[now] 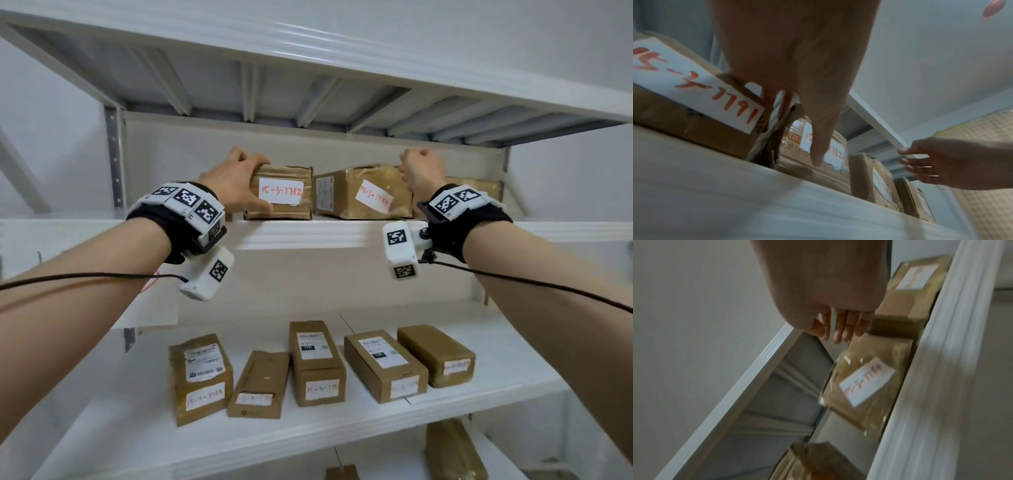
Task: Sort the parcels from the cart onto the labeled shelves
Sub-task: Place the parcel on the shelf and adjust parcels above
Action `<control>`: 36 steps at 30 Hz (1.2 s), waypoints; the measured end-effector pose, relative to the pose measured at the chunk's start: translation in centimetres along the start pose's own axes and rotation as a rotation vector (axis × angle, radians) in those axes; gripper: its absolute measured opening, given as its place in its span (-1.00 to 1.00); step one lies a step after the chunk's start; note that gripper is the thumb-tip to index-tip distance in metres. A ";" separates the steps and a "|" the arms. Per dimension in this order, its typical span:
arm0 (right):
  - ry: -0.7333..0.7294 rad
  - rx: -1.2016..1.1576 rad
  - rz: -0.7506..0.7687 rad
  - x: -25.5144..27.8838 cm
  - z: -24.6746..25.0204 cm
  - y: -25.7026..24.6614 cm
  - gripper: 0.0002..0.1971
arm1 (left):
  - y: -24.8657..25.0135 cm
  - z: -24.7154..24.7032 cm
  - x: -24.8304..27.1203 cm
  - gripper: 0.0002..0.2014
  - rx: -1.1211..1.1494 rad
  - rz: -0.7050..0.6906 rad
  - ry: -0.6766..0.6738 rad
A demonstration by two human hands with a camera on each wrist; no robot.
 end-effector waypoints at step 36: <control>-0.238 0.103 0.052 -12.8 9.8 10.5 -0.69 | 15.1 8.9 -3.9 -0.07 0.038 0.204 0.759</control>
Point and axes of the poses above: each hand's wrist, its own x-axis away from the middle knuckle, its own z-axis out of the back of the hand, y = z × x, the point moved 9 cm from there along -x, towards the middle knuckle, and after that the axes turned 13 degrees about -y, right-handed, at the moved point
